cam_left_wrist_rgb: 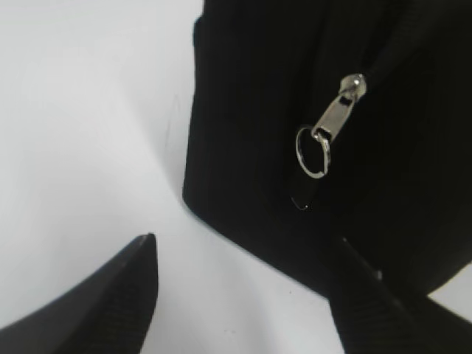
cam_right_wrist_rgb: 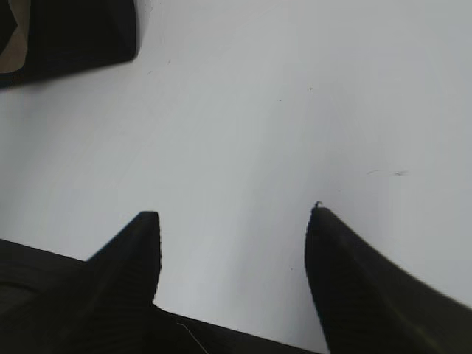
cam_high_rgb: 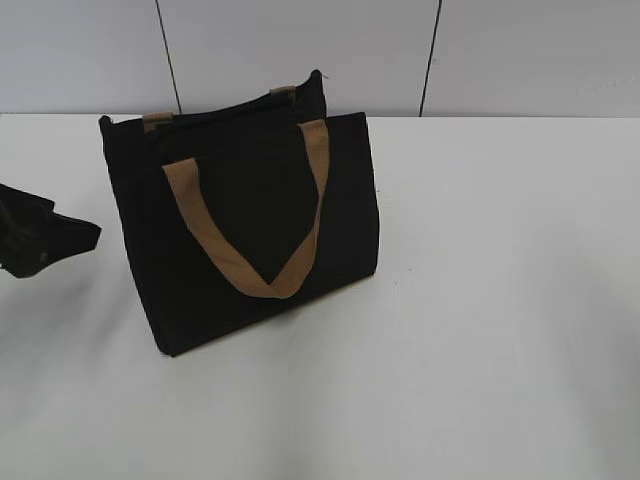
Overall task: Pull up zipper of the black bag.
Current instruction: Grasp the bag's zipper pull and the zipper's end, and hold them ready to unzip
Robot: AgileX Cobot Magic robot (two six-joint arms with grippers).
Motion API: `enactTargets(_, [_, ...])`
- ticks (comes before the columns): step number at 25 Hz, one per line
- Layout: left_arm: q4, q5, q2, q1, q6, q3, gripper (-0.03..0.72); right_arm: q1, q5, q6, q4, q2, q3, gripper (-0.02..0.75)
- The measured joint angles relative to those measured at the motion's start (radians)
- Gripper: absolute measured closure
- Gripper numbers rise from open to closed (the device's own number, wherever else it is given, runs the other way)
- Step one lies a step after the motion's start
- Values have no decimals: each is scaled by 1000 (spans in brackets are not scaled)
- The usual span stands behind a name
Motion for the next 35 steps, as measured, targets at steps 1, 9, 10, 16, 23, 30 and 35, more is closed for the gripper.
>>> enactTargets(1, [-52, 15, 22, 0, 50, 0, 150, 0, -1, -3, 2, 6, 0, 269])
enactTargets(9, [-303, 118, 170, 0, 422, 0, 148, 0, -13, -20, 5, 29, 0, 269])
enactTargets(10, [-307, 137, 182, 0, 449, 0, 147, 0, -19, -21, 5, 29, 0, 269])
enactTargets(16, [-316, 215, 256, 0, 536, -1, 146, 0, -36, -40, 5, 29, 0, 269])
enactTargets(23, [-317, 244, 353, 0, 568, -61, 146, 0, -40, -53, 5, 29, 0, 269])
enactTargets(30, [-319, 292, 428, 0, 569, -116, 146, 0, -40, -54, 5, 29, 0, 269])
enactTargets(35, [-319, 299, 433, 0, 569, -120, 161, 0, -41, -55, 5, 29, 0, 269])
